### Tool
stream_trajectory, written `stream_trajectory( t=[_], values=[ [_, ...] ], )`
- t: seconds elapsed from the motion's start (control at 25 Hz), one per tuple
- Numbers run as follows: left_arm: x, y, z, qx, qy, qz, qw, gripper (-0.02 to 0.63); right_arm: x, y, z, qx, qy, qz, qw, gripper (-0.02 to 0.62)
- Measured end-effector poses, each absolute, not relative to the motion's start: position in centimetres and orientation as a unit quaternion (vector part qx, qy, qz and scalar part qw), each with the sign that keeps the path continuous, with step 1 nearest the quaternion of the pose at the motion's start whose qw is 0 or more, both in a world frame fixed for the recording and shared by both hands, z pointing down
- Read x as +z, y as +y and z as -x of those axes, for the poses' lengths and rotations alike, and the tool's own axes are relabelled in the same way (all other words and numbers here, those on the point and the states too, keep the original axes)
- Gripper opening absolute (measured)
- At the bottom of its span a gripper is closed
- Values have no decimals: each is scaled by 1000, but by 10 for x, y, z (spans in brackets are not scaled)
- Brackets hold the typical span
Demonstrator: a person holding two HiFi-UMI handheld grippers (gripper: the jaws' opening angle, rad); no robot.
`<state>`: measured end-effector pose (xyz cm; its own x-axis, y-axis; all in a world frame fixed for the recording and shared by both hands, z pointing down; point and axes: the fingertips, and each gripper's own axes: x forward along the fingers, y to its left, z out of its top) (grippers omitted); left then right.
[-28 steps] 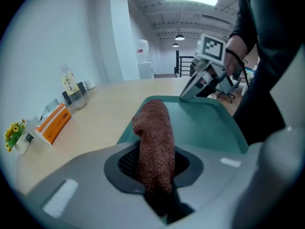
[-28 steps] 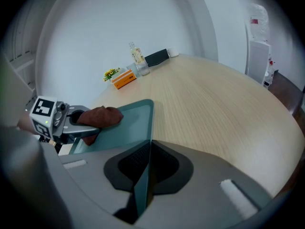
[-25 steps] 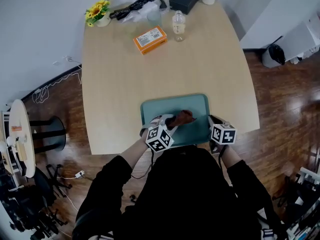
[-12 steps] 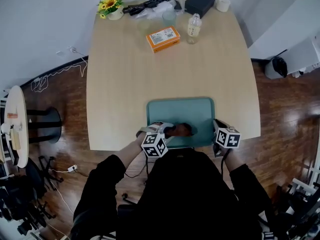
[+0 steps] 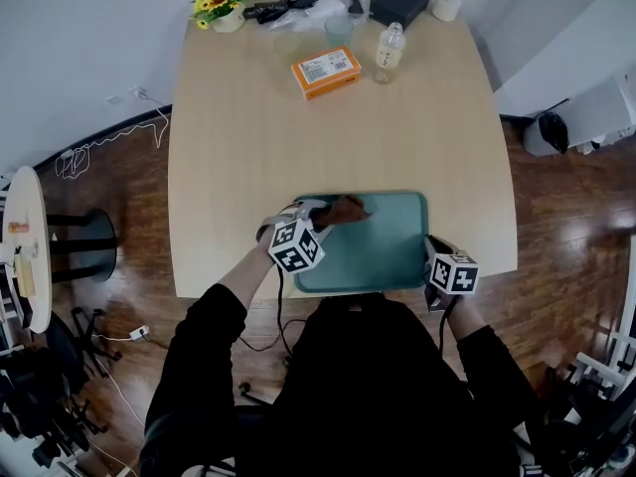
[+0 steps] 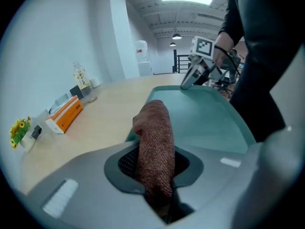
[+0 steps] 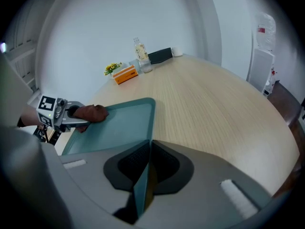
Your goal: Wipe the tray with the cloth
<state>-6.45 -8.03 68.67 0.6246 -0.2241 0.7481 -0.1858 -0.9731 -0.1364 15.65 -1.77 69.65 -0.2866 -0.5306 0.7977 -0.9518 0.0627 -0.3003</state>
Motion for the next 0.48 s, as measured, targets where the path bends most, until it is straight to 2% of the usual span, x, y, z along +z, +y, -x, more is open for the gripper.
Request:
stream_trajectory(
  t=[0.28, 0.48],
  values=[
    [686, 73, 77, -421, -5, 905, 56, 67, 695, -18, -161, 417, -682, -546, 252, 20],
    [685, 96, 77, -407, -12, 911, 68, 66, 694, -18, -160, 414, -683, -544, 258, 18]
  ],
)
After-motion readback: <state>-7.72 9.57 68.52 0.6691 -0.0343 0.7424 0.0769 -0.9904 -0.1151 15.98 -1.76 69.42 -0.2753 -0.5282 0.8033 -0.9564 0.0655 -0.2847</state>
